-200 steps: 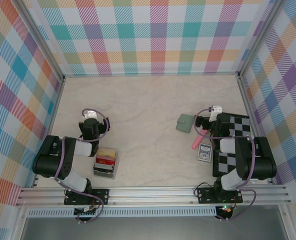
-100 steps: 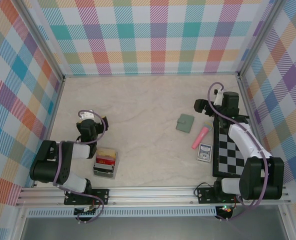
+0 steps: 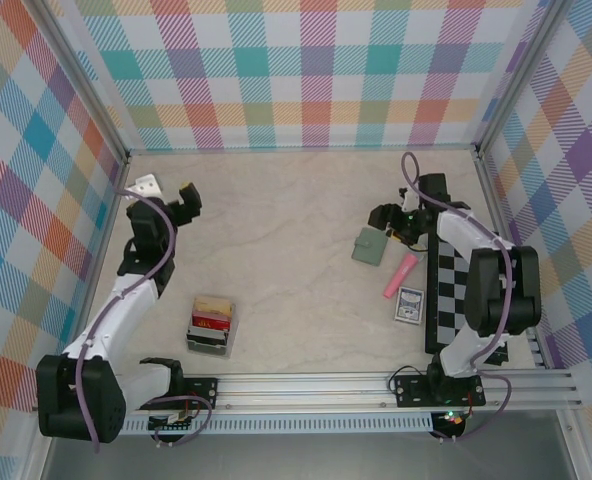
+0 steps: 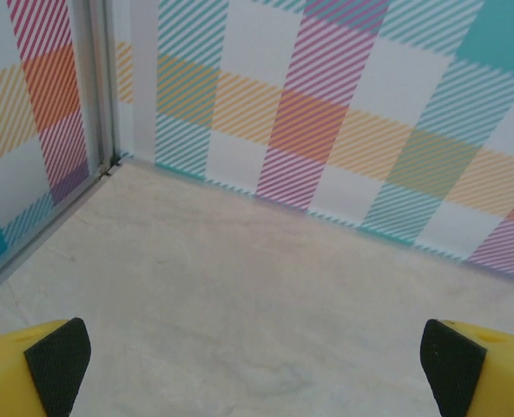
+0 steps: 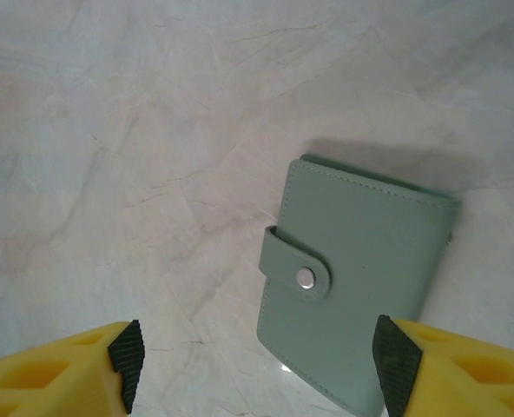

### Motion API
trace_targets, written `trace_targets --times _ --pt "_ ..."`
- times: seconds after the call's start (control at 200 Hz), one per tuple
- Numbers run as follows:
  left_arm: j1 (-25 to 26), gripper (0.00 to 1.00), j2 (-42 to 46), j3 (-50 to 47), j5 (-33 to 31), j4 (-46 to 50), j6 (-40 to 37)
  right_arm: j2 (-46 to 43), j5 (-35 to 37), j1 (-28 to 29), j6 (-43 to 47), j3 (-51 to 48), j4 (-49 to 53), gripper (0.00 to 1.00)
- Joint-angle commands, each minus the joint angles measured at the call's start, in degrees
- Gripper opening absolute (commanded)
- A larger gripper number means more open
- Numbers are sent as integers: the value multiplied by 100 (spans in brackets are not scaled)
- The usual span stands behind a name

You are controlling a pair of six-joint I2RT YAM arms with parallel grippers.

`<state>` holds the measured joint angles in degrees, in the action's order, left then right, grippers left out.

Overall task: Put the credit cards into the card holder
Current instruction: Move the card holder to the center of the table.

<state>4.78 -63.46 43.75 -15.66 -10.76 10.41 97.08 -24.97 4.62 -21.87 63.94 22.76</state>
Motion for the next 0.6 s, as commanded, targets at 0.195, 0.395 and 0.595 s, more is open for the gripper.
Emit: trace_targets --times 0.195,0.395,0.595 --pt "-108 100 251 684 1631 2251 1706 830 293 253 -19 916 841 68" --pt "-57 100 82 797 2928 2789 1943 1336 706 385 7 1511 1362 63" --pt "127 100 240 433 3140 2956 1925 1718 837 584 83 1890 1620 62"
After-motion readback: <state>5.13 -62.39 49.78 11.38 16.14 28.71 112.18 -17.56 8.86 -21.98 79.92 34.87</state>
